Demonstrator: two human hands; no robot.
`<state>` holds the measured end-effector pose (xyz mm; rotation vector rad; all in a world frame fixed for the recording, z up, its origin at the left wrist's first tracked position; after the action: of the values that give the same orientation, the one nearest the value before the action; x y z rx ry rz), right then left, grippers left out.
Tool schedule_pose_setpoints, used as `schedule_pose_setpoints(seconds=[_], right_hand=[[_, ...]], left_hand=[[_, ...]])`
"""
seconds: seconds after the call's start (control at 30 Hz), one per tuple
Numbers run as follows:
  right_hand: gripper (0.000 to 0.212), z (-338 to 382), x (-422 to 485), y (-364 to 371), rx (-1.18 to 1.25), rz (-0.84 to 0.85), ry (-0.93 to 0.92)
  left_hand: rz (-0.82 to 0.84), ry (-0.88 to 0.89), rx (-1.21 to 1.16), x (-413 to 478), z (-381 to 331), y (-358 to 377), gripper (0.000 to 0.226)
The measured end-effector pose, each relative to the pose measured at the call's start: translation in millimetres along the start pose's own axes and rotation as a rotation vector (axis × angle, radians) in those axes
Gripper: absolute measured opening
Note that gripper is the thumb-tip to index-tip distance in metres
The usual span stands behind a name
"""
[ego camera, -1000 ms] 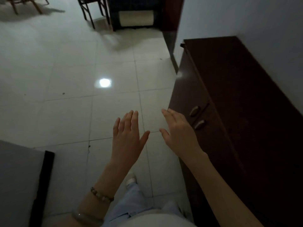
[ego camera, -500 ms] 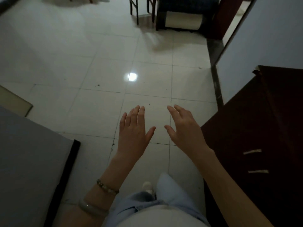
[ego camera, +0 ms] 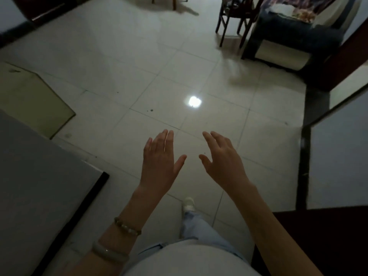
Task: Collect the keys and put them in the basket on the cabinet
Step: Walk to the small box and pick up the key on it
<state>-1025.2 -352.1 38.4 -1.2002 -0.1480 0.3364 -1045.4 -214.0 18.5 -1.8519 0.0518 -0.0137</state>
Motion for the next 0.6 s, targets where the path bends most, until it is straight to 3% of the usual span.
schedule_pose_setpoints(seconds=[0.6], right_hand=[[0.062, 7.3, 260.0, -3.3, 0.02, 0.129, -0.383]], left_hand=[[-0.074, -0.338, 0.017, 195.9, 75.9, -19.5, 0.071]])
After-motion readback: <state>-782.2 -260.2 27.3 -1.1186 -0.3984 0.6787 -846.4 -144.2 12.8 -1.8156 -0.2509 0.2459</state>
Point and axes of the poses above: each hand's wrist, its own x-axis towards the middle knuckle, its own y-axis out of the palm, z = x × y, the point moved 9 cm from there along x, towards the middle knuckle, and after that the axes turned 9 degrees about z, right-handed, at the moved point
